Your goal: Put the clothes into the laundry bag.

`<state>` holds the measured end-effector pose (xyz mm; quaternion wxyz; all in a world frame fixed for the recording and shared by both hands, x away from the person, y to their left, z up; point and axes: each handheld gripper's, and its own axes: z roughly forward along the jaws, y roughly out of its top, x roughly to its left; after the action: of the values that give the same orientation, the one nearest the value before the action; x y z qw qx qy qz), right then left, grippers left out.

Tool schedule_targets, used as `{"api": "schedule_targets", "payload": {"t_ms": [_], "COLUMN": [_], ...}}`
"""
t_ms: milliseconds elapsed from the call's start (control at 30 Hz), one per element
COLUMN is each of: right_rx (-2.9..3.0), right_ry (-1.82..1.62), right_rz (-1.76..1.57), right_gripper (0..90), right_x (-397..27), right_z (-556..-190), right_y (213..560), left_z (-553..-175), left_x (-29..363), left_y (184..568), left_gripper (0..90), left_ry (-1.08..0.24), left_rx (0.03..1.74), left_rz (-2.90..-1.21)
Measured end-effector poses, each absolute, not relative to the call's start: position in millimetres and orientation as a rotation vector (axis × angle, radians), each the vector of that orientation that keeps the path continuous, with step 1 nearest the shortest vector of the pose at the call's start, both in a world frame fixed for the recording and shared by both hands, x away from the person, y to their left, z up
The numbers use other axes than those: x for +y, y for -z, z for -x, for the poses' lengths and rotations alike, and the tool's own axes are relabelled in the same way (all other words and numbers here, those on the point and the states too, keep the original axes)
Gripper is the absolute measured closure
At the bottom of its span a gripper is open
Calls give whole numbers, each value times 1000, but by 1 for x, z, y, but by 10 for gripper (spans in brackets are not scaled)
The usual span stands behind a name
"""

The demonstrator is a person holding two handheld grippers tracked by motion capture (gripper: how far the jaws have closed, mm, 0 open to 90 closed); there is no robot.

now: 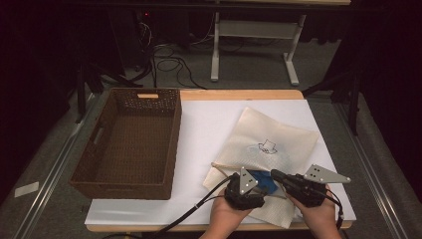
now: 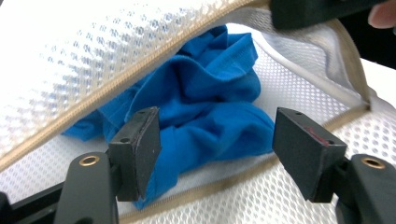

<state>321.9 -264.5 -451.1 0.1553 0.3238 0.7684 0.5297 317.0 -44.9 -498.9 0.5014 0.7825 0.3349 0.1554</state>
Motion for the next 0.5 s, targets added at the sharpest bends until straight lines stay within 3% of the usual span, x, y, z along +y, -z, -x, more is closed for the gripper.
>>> {"api": "schedule_targets", "payload": {"t_ms": [500], "right_rx": [2206], "right_ry": [-1518], "right_rz": [-923], "right_gripper": [893], "right_x": [-265], "right_z": [-321], "right_y": [451], "left_z": [-309], "left_x": [-10], "left_y": [485], "left_gripper": [336], "left_ry": [-402], "left_rx": [820], "left_rz": [-1891]}}
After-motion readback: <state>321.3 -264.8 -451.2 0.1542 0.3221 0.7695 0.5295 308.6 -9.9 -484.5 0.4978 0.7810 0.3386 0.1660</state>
